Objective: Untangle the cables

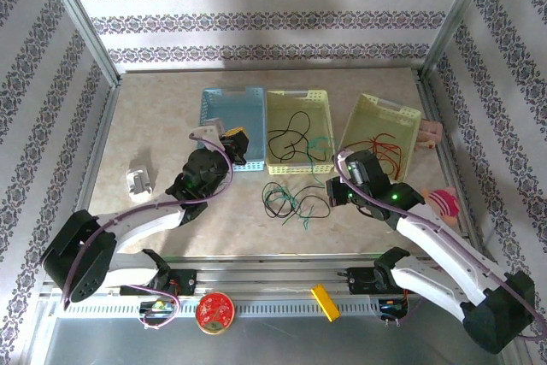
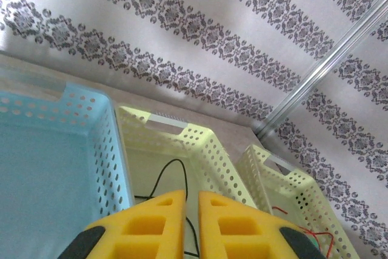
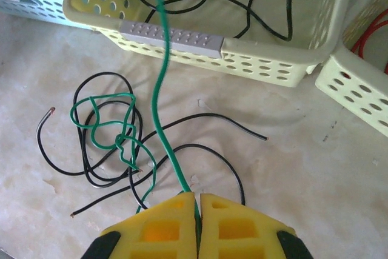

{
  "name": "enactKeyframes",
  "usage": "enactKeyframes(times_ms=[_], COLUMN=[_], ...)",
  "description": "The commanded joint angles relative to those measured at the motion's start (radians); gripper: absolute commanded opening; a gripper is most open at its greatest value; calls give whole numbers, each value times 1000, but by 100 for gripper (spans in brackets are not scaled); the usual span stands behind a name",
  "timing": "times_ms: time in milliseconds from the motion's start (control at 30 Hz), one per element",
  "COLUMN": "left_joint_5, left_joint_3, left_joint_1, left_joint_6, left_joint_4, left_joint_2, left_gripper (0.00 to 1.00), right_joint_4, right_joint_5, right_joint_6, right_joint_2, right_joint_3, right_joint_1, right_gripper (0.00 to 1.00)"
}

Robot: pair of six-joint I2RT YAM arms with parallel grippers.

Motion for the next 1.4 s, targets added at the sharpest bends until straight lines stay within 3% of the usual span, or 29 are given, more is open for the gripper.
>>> enactKeyframes(times_ms=[0, 133, 200, 267, 400, 600, 633, 667, 700, 767, 833, 1100, 1233, 1367], left_joint_5=[-37, -202, -319, -433, -494, -401, -380, -362, -348, -296, -201, 253, 344, 331], left_joint_3=[-11, -6, -40, -60, -26, -13, -13, -15, -16, -12, -9, 57, 83, 91], left_joint_1=[17, 15, 16, 16, 16, 11, 7, -2, -12, -43, -68, -138, -167, -177], left_joint_6=[54, 1, -75, -175, -214, -141, -131, -116, -94, -31, 37, 188, 204, 180], left_joint_4=[-28, -229, -290, -420, -663, -729, -721, -706, -693, -644, -581, -532, -534, -514], left_joint_2=[-42, -91, -126, -170, -209, -213, -208, -202, -195, -180, -162, 4, 94, 163], left_gripper=[12, 20, 28, 29, 35, 42, 43, 44, 45, 48, 53, 58, 59, 57], right_joint_4=[15, 98, 152, 200, 264, 259, 258, 261, 263, 274, 274, 138, 34, -32], right_joint_5=[18, -4, -32, -61, -111, -131, -140, -163, -175, -167, -151, -195, -243, -210], right_joint_6=[4, 1, 0, -1, -10, 42, 57, 67, 72, 78, 67, 10, -6, -63], right_joint_2=[40, 151, 225, 326, 546, 905, 944, 967, 973, 943, 886, 584, 501, 492], right_joint_3=[59, 151, 206, 277, 442, 750, 788, 811, 822, 801, 752, 434, 303, 273], right_joint_1=[33, 73, 89, 104, 120, 108, 105, 103, 102, 100, 98, 93, 101, 130], right_gripper=[0, 0, 0, 0, 0, 0, 7, 23, 33, 43, 47, 48, 48, 48])
